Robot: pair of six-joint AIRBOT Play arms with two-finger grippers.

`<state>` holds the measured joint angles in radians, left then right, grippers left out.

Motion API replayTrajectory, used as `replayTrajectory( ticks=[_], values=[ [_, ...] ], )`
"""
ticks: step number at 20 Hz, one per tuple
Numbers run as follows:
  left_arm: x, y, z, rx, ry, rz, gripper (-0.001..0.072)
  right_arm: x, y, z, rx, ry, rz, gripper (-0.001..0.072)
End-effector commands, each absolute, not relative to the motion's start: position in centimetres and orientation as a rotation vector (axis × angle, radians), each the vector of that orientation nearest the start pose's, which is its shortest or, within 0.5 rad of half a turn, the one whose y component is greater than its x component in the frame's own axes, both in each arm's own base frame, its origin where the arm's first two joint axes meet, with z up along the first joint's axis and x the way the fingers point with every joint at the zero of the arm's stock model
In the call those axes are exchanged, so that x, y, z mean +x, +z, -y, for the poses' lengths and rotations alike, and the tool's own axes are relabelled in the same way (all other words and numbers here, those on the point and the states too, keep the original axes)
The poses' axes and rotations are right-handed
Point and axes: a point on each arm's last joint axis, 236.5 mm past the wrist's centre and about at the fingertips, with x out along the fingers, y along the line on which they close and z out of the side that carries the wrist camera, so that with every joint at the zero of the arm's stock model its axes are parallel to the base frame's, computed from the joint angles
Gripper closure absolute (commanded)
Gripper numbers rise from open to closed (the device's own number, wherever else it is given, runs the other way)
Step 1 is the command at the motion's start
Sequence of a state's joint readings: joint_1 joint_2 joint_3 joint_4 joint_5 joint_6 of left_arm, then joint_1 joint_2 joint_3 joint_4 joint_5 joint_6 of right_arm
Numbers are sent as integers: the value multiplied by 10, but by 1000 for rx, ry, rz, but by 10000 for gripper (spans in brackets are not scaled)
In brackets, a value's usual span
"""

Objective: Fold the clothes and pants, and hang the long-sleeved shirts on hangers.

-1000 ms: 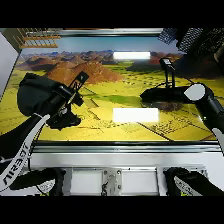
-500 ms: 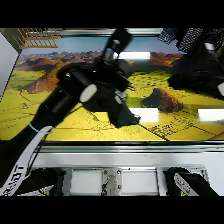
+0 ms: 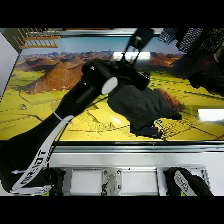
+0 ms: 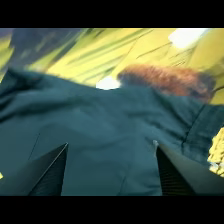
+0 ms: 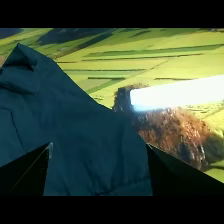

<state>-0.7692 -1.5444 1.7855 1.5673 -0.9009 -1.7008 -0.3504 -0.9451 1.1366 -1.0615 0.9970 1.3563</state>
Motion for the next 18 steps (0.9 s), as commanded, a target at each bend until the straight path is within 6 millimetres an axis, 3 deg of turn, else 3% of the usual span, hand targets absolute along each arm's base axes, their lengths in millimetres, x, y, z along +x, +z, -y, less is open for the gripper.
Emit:
replayTrajectory(
  ticks=[1, 4, 7, 10, 13, 18],
  values=[
    [404, 111, 345, -95, -622, -1007, 139, 386, 145, 43, 365, 33, -780, 69],
    [370, 29, 330, -283, -586, -1279, 140, 381, 99, 50, 366, 5, -889, 69],
    [331, -26, 341, -473, -565, -1422, 140, 373, 54, 51, 392, -5, -999, 69],
    [298, -51, 371, -592, -610, -1487, 141, 369, 25, 49, 424, -7, -1071, 82],
    [269, -65, 406, -654, -667, -1571, 141, 370, 16, 49, 435, -6, -1095, 81],
    [261, -67, 432, -732, -698, -1564, 141, 370, 15, 49, 435, -7, -1096, 82]
  ],
)
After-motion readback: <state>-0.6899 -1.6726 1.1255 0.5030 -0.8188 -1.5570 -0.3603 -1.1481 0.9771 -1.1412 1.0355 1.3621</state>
